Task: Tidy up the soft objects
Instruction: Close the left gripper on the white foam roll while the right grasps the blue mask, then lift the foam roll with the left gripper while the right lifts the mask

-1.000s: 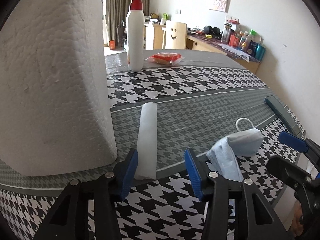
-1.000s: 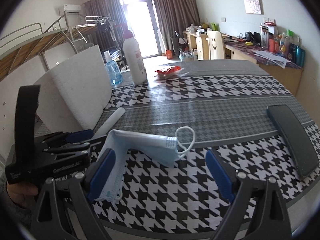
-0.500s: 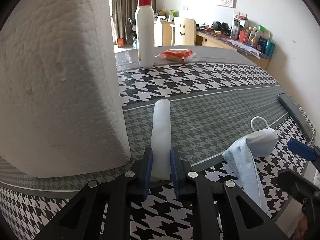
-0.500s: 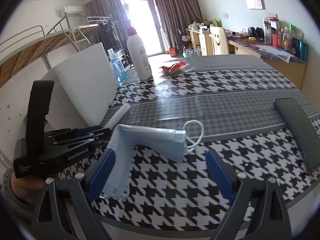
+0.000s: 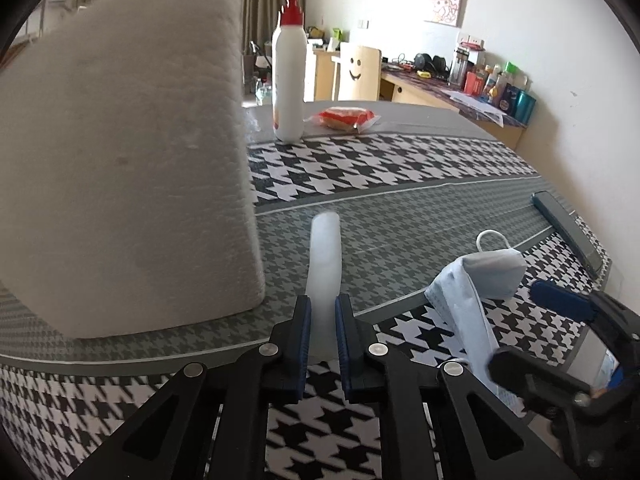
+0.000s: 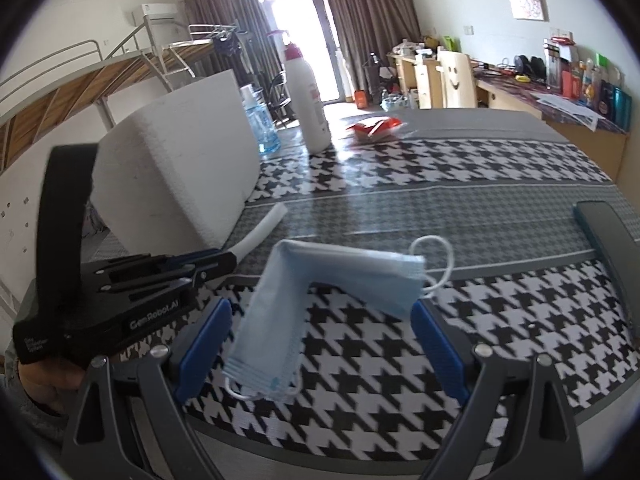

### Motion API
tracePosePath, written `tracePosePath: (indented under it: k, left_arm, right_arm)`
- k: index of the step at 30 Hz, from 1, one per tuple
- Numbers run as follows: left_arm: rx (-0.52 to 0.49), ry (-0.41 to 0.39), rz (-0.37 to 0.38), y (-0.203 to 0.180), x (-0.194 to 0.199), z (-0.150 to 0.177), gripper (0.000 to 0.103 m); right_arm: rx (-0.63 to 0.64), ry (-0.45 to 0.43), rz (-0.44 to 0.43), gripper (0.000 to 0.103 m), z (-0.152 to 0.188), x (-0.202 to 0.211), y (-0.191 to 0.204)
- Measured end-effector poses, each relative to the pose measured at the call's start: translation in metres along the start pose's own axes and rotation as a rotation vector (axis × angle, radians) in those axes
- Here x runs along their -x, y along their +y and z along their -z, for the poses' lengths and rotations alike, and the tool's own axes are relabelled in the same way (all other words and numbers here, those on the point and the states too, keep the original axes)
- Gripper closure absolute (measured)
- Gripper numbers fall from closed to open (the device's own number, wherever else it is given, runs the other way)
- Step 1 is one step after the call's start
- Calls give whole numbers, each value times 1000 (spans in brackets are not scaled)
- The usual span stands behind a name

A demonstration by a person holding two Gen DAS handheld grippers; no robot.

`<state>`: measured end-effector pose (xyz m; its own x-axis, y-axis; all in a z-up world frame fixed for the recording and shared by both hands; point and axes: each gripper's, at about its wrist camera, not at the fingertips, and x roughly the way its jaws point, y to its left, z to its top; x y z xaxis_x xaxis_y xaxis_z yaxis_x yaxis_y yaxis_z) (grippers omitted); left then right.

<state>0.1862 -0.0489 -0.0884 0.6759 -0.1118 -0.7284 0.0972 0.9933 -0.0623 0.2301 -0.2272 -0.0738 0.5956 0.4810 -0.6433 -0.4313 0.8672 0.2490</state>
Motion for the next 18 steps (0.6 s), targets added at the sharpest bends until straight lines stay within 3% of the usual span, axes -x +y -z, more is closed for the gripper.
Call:
tracePosePath:
  k: [6,14,18]
  left_arm:
    - [4,0,0,6,6,7,89]
    - [-26,29,18,5,11,19,88]
    - [-32,28,24,5,14,22,82]
  right_arm:
    - [7,19,-6,11,-1,-10,7]
    - [4,73,-6,43,-1,-22,11]
    - [-8,94,-13,67,1,-25,11]
